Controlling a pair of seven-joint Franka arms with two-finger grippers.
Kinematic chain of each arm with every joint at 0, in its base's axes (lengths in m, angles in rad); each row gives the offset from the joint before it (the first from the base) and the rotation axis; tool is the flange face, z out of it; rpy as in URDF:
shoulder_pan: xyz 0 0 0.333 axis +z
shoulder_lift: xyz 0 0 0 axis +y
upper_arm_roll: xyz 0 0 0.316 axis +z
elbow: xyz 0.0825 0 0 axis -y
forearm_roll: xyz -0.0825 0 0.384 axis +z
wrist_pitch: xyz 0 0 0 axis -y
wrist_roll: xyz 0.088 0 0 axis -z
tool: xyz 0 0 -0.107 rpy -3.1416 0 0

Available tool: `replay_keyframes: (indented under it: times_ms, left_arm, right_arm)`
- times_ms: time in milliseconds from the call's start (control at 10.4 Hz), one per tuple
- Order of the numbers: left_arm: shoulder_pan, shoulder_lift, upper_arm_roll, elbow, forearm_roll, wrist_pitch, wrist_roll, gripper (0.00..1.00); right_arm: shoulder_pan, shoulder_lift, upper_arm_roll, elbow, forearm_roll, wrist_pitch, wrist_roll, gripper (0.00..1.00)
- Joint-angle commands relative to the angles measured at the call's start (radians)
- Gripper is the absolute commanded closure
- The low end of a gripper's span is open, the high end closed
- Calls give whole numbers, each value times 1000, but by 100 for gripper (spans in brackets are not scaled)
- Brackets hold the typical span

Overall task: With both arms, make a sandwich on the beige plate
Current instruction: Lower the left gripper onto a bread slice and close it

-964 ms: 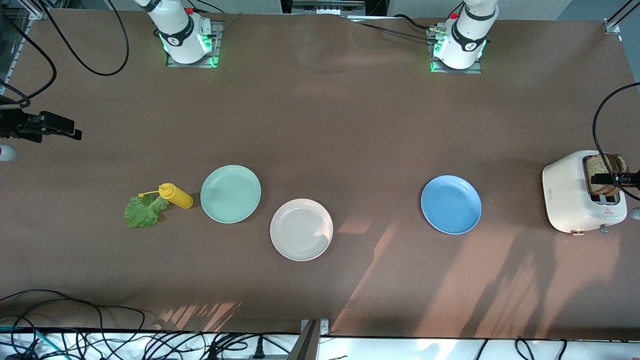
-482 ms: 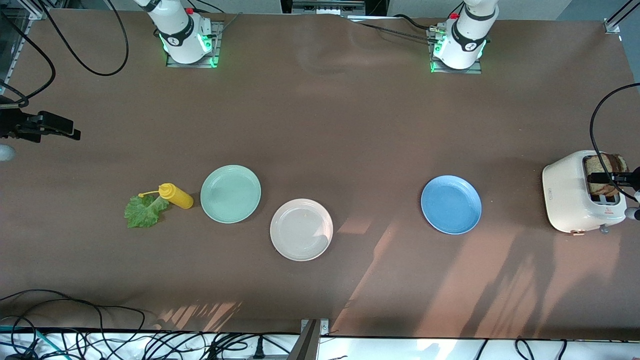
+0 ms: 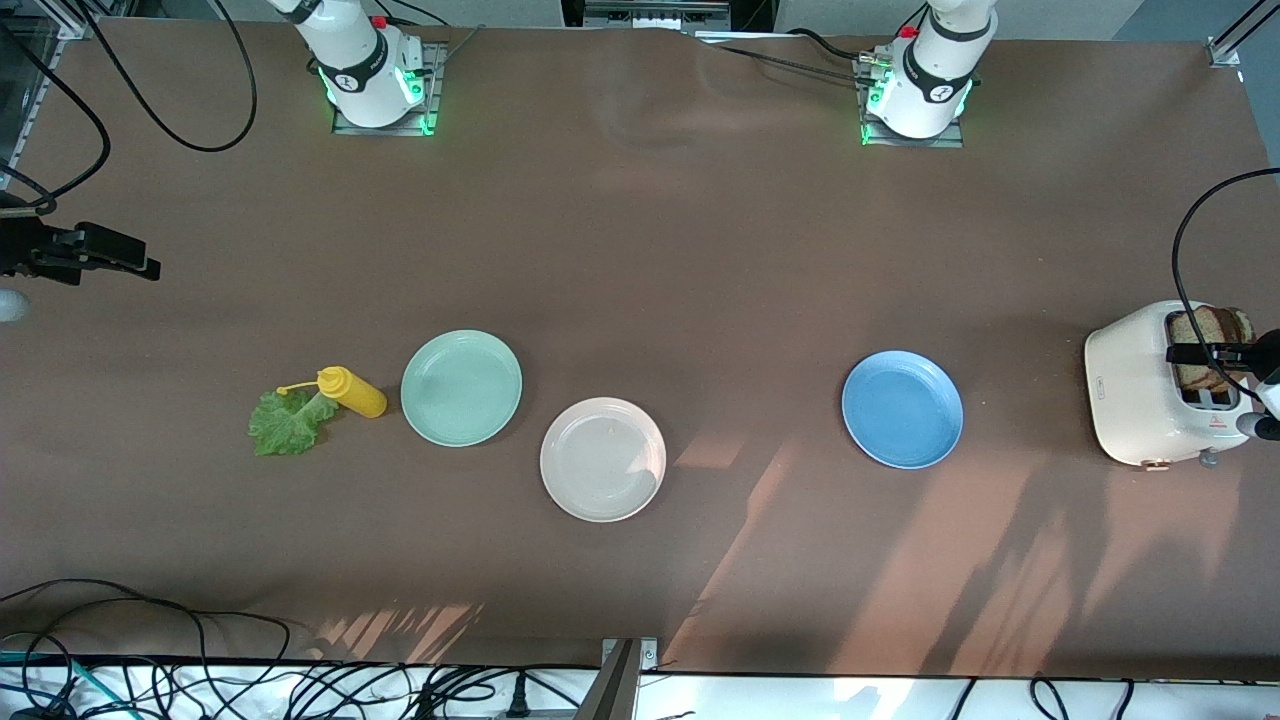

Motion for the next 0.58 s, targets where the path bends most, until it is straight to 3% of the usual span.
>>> replay_keyframes:
  times_ms: [0, 96, 193, 386, 482]
  left_arm:
    - [23, -7, 0, -19, 3, -5, 28, 9]
    - [38, -7, 0, -17, 4, -5, 54, 13]
    - [47, -7, 0, -17, 0, -4, 67, 25]
    - [44, -7, 0, -14, -2, -4, 62, 56]
    - [41, -9, 0, -13, 0, -5, 55, 77]
  right_arm:
    - [-7, 7, -1, 22, 19, -16, 5, 0]
    - [-7, 7, -1, 22, 19, -16, 5, 0]
    - [-7, 7, -1, 22, 19, -16, 5, 0]
    - [-7, 7, -1, 22, 19, -16, 5, 0]
    - [-7, 7, -1, 22, 20, -17, 5, 0]
